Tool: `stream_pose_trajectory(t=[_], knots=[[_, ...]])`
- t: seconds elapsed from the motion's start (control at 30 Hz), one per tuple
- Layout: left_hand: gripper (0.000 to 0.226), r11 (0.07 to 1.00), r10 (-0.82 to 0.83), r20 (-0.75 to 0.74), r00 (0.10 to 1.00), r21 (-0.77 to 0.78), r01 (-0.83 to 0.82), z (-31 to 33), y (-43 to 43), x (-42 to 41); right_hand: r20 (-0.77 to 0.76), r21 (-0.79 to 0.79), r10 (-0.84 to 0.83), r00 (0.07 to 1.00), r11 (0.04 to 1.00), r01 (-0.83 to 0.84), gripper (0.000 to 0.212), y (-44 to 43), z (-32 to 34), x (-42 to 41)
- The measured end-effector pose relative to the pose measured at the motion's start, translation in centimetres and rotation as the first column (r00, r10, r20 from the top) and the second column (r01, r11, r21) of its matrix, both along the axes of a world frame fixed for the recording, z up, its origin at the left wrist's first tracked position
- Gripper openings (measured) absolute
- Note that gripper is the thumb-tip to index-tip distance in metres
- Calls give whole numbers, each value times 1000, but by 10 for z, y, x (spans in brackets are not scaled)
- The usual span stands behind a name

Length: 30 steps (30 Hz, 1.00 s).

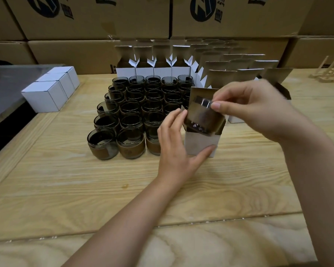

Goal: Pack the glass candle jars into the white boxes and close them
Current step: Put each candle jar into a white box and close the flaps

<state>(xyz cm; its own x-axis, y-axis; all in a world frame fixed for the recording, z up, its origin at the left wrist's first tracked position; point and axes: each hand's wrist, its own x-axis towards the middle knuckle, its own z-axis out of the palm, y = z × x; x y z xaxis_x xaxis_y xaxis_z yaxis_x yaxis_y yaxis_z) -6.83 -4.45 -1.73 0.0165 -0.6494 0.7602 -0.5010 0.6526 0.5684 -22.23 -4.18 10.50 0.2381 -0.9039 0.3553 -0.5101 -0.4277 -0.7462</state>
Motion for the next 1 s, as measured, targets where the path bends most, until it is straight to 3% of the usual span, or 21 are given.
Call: stream_pose_trajectory(t=[0.1, 0.23, 0.4, 0.67, 1.0], knots=[[82, 992, 16, 24, 1000, 125, -19, -3, -2, 0, 6, -54, -43, 999, 998, 43, 17, -1, 7, -6], [64, 983, -6, 80, 997, 185, -9, -6, -5, 1, -144, -58, -117, 983, 992, 110, 15, -12, -3, -2], [34, 982, -26, 157, 987, 189, -4, -9, -6, 3, -232, -105, -176, 957, 982, 155, 11, -22, -26, -1], [27, 985, -64, 122, 991, 169, 43, -10, -4, 2, -459, -164, -168, 873, 981, 103, 9, -28, -46, 4], [23, 982, -90, 117, 989, 178, 68, -6, -1, 2, -731, 37, -28, 682, 996, 80, 17, -39, -30, 16]])
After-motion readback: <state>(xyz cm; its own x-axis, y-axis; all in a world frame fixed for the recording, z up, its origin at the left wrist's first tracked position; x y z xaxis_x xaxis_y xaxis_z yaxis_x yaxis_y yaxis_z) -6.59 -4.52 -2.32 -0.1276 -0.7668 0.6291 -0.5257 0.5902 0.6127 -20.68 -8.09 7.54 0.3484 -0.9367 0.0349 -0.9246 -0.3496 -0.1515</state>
